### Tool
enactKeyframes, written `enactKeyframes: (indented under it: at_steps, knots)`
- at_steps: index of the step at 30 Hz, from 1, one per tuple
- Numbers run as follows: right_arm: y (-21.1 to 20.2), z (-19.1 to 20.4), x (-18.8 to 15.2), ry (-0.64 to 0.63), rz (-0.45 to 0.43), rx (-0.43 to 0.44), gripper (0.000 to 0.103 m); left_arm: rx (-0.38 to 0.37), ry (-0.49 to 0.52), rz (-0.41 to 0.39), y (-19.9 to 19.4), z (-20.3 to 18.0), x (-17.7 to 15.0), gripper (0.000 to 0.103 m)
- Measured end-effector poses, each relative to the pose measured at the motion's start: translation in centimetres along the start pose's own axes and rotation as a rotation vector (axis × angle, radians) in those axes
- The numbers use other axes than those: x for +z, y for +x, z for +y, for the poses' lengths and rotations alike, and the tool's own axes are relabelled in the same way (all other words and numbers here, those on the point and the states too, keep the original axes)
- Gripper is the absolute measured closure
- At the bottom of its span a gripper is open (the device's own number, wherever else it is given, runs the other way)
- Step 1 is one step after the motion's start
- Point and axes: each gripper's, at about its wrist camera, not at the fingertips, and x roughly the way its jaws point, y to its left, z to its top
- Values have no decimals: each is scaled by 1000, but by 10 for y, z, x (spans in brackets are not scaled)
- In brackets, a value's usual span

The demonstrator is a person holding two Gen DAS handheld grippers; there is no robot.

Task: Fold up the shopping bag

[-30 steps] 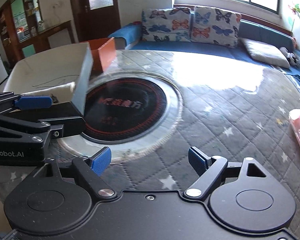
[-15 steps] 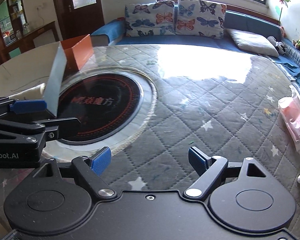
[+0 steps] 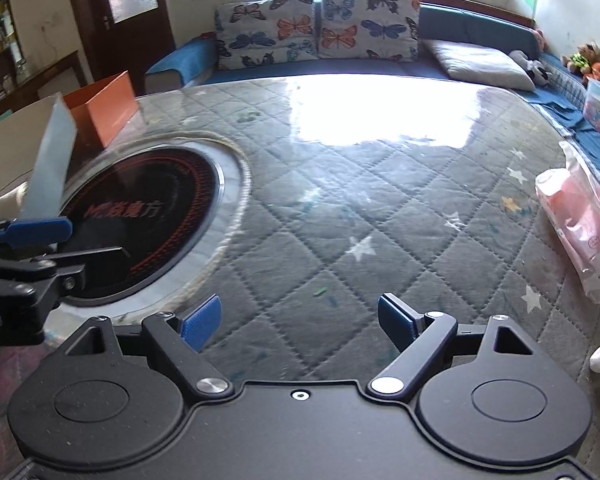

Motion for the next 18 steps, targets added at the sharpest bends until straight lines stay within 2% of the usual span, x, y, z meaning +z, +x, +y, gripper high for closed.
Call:
enactKeyframes:
  at_steps: [18]
  knots:
    - [26, -22, 0, 34, -63, -66, 12, -23, 16, 2, 5, -12, 2, 17]
